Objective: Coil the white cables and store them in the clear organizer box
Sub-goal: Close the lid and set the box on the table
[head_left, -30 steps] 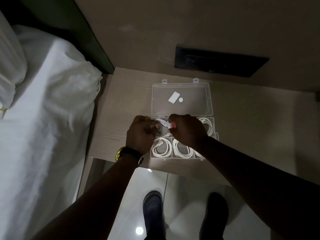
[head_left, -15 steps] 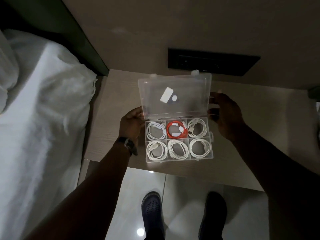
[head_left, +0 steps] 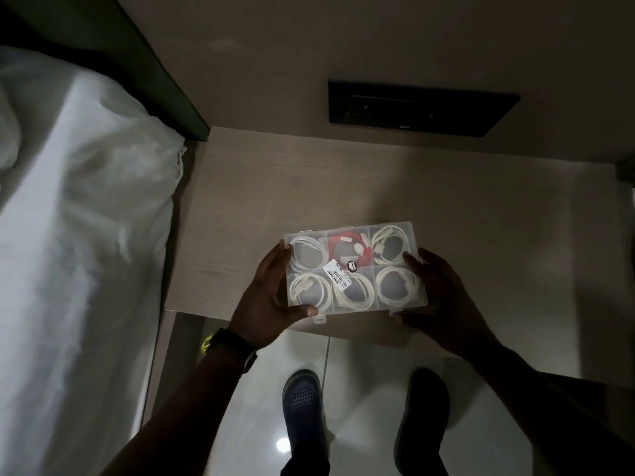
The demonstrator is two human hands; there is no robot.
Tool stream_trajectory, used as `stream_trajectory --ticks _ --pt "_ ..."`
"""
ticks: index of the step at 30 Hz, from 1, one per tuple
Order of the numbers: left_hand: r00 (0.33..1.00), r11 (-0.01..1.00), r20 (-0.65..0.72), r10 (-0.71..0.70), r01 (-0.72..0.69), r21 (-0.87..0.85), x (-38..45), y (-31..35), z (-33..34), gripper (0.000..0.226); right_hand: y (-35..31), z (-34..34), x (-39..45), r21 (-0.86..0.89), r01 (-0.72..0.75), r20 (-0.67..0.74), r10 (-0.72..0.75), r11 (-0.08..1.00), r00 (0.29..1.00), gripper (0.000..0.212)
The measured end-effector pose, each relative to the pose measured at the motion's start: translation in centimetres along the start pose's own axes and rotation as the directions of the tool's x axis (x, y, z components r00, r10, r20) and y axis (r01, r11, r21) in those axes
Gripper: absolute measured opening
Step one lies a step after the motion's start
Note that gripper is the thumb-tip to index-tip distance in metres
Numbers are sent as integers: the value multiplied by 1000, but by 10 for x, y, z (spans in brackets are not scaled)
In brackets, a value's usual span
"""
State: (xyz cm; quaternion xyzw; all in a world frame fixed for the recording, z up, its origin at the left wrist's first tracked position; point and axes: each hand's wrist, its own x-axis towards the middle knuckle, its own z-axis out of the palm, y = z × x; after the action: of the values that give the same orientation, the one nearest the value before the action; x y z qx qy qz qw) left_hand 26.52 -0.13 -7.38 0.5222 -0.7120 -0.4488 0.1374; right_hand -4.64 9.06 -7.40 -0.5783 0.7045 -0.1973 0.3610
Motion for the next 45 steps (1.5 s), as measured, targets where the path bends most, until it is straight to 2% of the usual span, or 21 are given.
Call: stream_trajectory --ticks 5,7,12,15,21,24,26,27,29,30,32,34,37,40,45 --pt "998 977 34 46 -52 205 -2 4 7 134 13 5 -2 -211 93 -5 -96 973 995 101" --pt "995 954 29 93 -98 285 -3 5 10 136 13 7 -1 -269 113 -17 -122 956 992 100" --pt "977 889 -2 213 -193 416 -8 -1 17 115 9 9 -1 -372 176 -14 -196 911 981 93" --pt "968 839 -31 250 -201 505 -9 -4 22 106 8 13 3 -406 179 -29 -208 896 978 90" --pt "971 826 -18 238 -193 529 -8 -7 23 108 2 15 3 -368 116 -24 -134 923 991 93" --pt "983 901 -12 185 -165 402 -8 -2 18 120 -3 15 1 -257 51 -46 -65 965 997 104" --pt "987 961 -127 101 -64 267 -10 5 14 118 -6 18 -1 -42 -65 -120 60 997 991 108" --pt "973 985 -228 25 14 170 -13 8 14 104 -8 20 -2 88 -135 -169 149 987 974 103" --pt "916 987 -368 -159 148 -57 -15 12 16 48 -11 23 -5 305 -245 -246 325 920 913 75" --pt "894 953 -346 -284 223 -207 -14 14 18 24 -11 24 -4 397 -280 -257 399 874 880 58" --pt "820 802 -260 -509 343 -490 -6 15 22 37 -13 22 1 582 -316 -218 518 749 827 38" --pt "753 658 -198 -628 378 -651 8 20 20 42 -16 16 10 736 -306 -158 593 604 789 37" --pt "771 653 -136 -622 415 -634 44 30 10 27 -24 3 36 839 -284 -105 648 465 754 36" --pt "797 592 -33 -603 419 -688 88 43 -1 33 -29 -11 70 881 -277 -80 698 384 712 35" --pt "791 555 -52 -610 379 -741 146 55 -7 26 -35 -37 121 904 -248 -78 705 348 705 32"
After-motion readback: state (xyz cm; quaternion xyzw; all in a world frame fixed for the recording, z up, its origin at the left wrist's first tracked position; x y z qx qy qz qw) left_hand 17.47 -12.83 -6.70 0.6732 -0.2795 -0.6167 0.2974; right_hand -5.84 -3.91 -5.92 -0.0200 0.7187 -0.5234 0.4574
